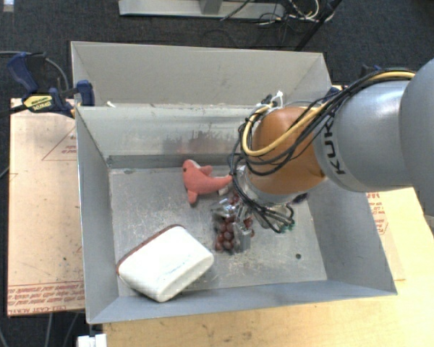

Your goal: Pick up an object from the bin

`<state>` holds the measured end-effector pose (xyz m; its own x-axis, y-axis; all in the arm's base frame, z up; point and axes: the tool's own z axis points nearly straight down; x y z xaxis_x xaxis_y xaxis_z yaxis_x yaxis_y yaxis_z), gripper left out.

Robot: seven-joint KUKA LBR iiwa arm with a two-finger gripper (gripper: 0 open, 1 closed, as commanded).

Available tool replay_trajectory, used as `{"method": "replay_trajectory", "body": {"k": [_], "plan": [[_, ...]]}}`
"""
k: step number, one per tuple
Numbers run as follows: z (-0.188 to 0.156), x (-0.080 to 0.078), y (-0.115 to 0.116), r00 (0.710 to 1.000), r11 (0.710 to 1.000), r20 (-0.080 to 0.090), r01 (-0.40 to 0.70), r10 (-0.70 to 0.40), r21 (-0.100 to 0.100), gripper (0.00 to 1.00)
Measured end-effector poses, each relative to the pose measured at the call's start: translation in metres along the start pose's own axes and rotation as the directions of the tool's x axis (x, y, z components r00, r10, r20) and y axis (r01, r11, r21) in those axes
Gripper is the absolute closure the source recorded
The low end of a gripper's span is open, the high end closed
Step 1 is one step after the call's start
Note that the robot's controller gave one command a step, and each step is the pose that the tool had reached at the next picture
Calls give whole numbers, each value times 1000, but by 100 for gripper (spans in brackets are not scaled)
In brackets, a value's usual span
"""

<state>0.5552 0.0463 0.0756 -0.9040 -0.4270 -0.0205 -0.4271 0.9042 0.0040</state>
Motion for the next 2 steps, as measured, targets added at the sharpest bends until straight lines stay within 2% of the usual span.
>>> {"method": "replay_trajectory", "body": {"k": [1,2], "plan": [[0,0,0,1000,1000,0,0,0,0,100],[-123,7,14,1000,1000,3,5,-5,-1,100]]}}
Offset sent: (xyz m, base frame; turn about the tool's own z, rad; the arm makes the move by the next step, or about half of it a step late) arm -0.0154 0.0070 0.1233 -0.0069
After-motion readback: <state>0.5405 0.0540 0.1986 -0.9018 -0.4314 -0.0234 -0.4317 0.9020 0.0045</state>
